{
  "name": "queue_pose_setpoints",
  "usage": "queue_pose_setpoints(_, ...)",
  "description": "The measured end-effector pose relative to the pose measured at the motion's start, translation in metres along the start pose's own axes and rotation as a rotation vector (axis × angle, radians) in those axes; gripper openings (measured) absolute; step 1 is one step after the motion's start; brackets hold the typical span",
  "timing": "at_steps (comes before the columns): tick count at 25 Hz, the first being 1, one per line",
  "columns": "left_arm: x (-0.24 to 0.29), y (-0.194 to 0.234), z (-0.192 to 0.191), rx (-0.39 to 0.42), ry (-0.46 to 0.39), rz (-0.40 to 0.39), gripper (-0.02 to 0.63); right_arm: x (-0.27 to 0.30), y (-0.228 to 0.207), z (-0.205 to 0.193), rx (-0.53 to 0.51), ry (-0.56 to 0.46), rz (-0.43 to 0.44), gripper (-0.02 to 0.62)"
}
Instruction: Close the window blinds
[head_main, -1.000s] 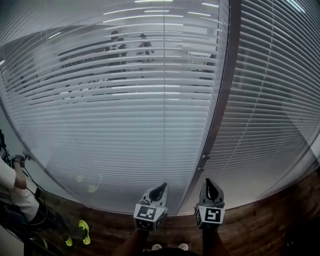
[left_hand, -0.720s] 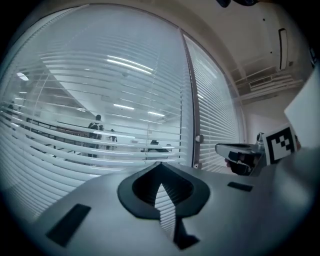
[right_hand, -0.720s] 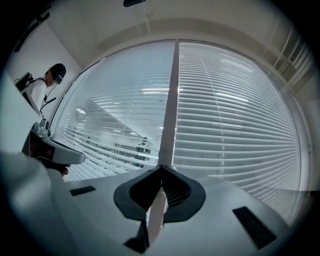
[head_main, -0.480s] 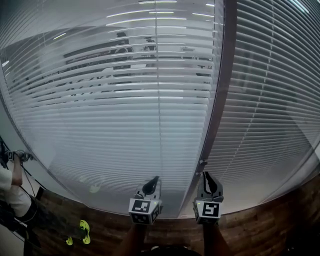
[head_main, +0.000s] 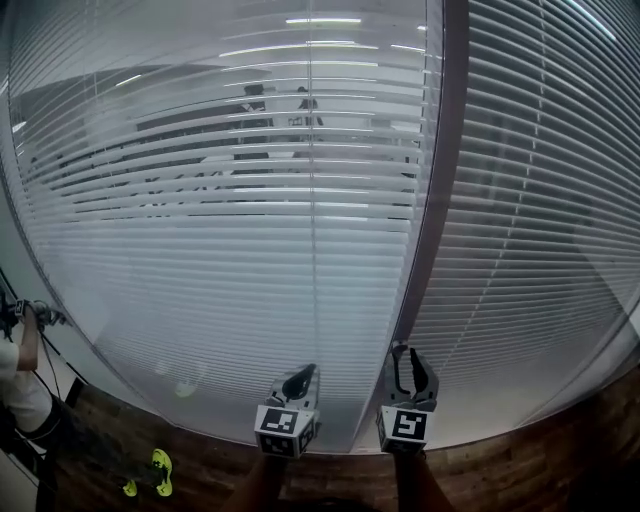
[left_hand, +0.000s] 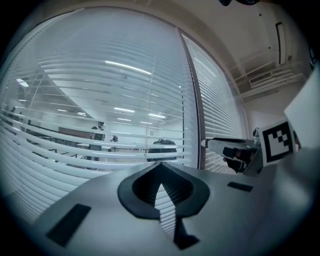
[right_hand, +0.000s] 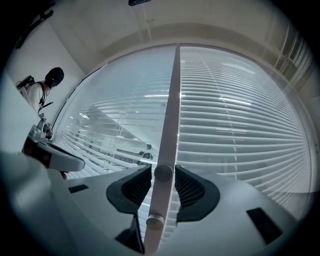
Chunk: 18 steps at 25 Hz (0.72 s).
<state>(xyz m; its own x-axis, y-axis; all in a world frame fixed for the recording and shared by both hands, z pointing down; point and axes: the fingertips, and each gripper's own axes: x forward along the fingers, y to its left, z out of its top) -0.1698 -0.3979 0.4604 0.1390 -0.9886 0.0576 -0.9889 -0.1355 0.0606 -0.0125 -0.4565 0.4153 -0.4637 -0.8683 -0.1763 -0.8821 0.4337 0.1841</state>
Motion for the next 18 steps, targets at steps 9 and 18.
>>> queue_pose_setpoints(9, 0.006, -0.001, -0.004, 0.007, 0.003, -0.017, 0.0, 0.014, -0.001, -0.01, 0.016, 0.055, -0.011, 0.133)
queue_pose_setpoints(18, 0.005, 0.005, -0.012, 0.021, 0.016, -0.011, 0.0, 0.015, -0.004, -0.009, 0.04, 0.041, -0.035, 0.13)
